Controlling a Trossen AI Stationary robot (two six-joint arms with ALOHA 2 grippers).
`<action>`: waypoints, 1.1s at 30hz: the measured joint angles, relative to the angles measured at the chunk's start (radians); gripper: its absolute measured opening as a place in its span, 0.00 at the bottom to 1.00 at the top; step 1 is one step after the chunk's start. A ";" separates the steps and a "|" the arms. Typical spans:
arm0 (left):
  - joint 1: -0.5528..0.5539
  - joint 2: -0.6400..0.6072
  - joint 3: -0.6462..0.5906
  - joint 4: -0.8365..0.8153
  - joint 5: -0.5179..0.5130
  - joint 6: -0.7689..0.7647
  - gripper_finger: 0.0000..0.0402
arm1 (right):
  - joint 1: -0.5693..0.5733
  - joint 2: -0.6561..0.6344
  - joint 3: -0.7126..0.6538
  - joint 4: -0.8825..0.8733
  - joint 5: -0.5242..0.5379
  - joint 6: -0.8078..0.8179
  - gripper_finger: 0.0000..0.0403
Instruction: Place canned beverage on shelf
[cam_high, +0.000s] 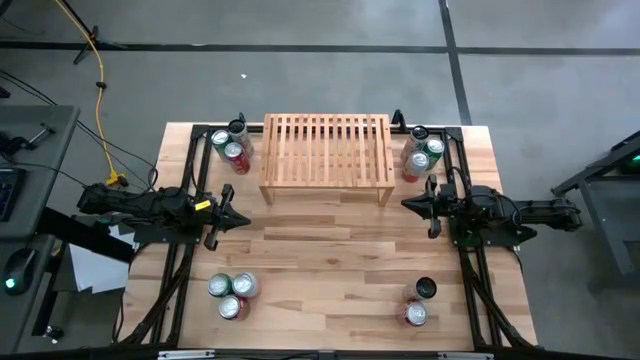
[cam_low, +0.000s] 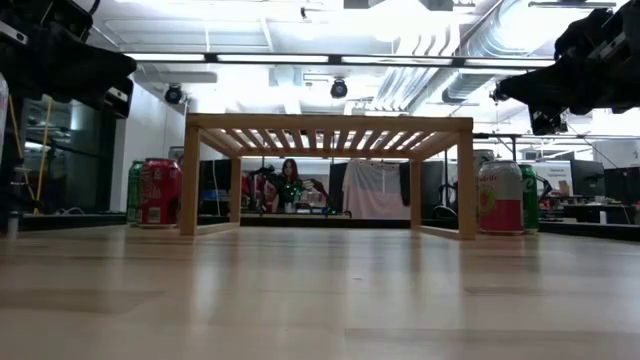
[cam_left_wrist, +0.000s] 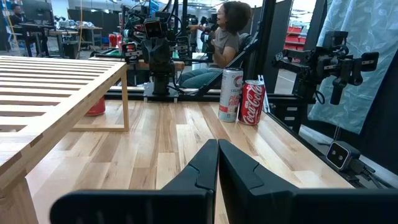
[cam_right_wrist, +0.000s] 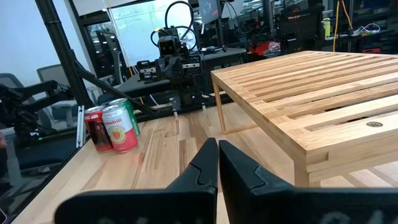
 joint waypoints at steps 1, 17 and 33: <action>0.000 0.000 0.000 0.000 0.000 0.000 0.01 | 0.000 0.000 0.000 0.000 0.000 0.000 0.00; 0.000 0.077 0.032 0.760 -0.347 -0.376 0.01 | 0.000 0.000 0.000 0.000 0.000 0.000 0.00; 0.072 0.911 0.841 0.207 -0.604 -0.154 0.01 | 0.000 0.000 0.000 0.000 0.000 0.000 0.00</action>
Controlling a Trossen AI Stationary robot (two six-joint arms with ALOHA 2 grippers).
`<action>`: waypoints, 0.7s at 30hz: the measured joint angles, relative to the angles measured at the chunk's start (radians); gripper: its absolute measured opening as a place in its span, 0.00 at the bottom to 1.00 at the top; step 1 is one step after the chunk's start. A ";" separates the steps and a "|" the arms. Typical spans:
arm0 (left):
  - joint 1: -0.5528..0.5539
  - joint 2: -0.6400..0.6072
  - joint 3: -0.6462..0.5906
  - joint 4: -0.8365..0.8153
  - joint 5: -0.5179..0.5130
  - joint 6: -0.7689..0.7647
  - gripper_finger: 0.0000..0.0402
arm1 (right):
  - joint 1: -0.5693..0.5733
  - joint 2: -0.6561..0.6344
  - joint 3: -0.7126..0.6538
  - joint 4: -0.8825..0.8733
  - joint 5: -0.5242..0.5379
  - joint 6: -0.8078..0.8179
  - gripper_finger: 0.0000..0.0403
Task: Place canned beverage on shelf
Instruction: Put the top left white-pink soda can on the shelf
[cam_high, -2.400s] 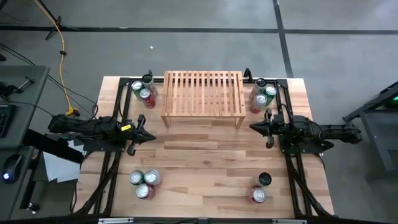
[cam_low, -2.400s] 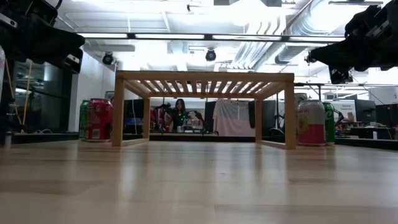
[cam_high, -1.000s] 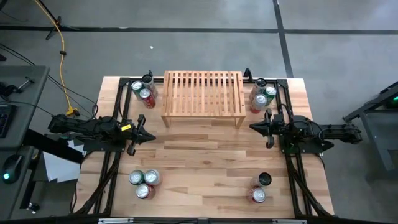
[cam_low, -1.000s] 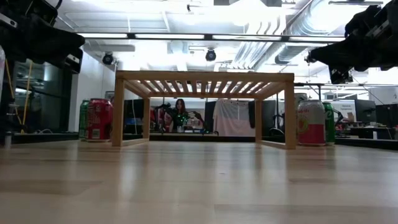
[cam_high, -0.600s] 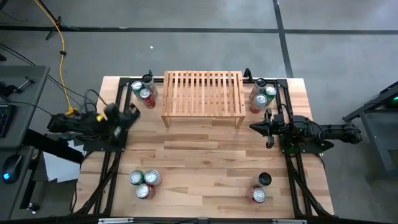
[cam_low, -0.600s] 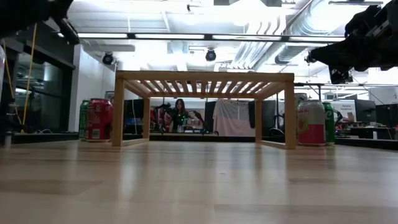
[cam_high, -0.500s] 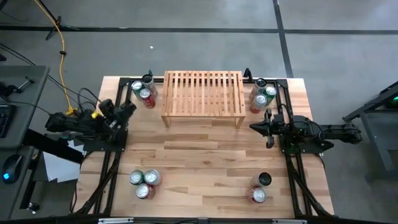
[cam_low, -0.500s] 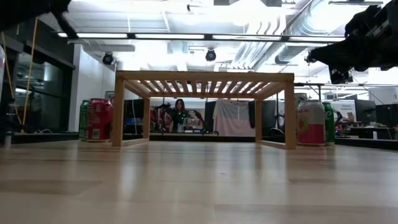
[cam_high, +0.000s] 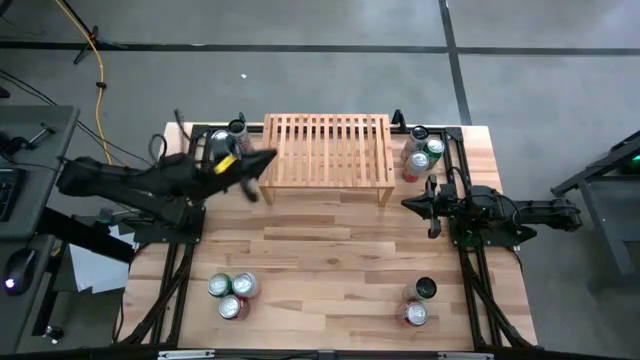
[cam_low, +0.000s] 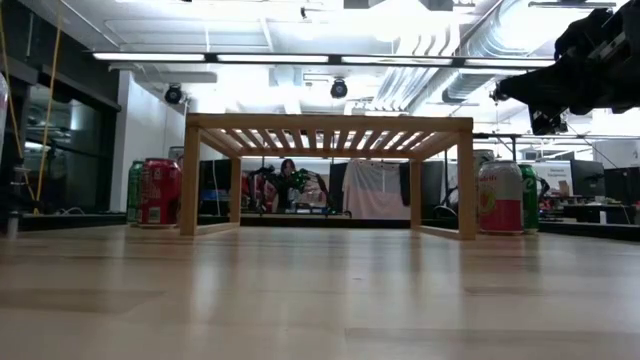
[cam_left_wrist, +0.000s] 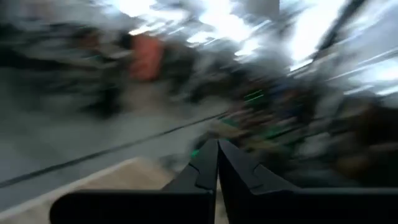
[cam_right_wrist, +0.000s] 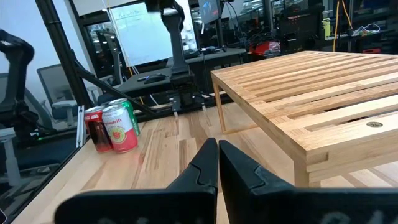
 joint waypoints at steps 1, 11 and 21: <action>0.028 0.008 0.048 -0.114 -0.027 -0.026 0.01 | 0.000 0.000 0.000 0.000 0.000 0.000 0.00; 0.478 0.038 0.292 -0.886 0.131 -0.197 0.11 | 0.000 0.000 0.000 0.000 0.000 0.000 0.00; 0.865 0.110 0.286 -1.022 0.232 -0.103 0.60 | 0.000 0.000 0.000 0.000 0.000 0.000 0.00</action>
